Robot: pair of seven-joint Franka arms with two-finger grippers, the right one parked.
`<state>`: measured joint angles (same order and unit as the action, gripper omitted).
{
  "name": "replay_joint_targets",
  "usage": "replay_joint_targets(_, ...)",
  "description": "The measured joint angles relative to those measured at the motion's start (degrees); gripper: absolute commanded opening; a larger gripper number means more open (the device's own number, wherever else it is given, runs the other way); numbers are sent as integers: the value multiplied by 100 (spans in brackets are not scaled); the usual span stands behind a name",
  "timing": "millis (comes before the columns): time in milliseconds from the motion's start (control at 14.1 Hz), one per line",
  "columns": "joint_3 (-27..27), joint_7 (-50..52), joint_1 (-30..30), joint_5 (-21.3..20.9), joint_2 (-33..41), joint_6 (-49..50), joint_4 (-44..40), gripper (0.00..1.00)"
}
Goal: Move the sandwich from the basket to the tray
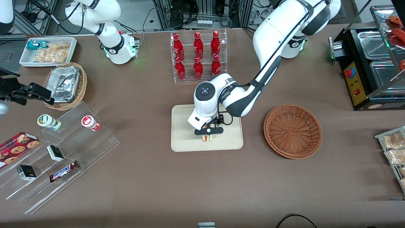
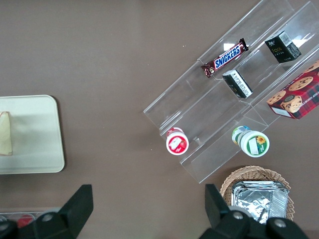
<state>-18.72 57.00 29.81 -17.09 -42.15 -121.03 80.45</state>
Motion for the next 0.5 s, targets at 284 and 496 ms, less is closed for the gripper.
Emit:
replay_joint_targets(284, 103, 25, -80, 139, 747, 881, -42, 100)
replay_joint_targets(496, 317, -11, -334, 373, 1334, 1352, -48, 100)
